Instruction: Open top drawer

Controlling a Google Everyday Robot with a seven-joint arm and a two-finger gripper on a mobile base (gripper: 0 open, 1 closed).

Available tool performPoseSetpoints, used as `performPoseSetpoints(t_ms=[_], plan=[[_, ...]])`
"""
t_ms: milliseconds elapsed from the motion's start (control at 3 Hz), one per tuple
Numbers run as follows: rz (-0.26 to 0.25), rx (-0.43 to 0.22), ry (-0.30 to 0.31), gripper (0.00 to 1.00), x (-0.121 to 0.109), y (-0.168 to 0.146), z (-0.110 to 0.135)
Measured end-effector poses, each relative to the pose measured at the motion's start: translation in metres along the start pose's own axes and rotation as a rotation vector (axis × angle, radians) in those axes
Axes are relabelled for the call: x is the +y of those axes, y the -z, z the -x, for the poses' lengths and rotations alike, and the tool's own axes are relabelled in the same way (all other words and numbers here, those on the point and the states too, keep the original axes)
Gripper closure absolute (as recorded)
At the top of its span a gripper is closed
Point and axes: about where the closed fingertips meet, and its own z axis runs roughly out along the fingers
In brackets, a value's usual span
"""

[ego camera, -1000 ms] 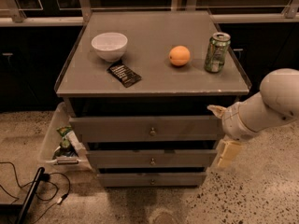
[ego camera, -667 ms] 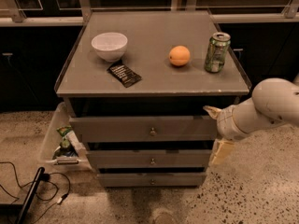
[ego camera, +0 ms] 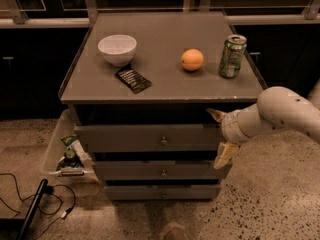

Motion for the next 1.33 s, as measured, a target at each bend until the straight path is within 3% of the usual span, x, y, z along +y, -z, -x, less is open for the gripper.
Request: performPoseSetpoints(t_ms=[333,1000,1333], plan=[[0.007,-0.033,0.035,0.0,-0.008,-0.02,0.001],[0.037,-0.058,0.025,0.0,-0.007,-0.041,-0.01],[0.038,-0.059,0.025,0.19,-0.007,-0.041,-0.01]])
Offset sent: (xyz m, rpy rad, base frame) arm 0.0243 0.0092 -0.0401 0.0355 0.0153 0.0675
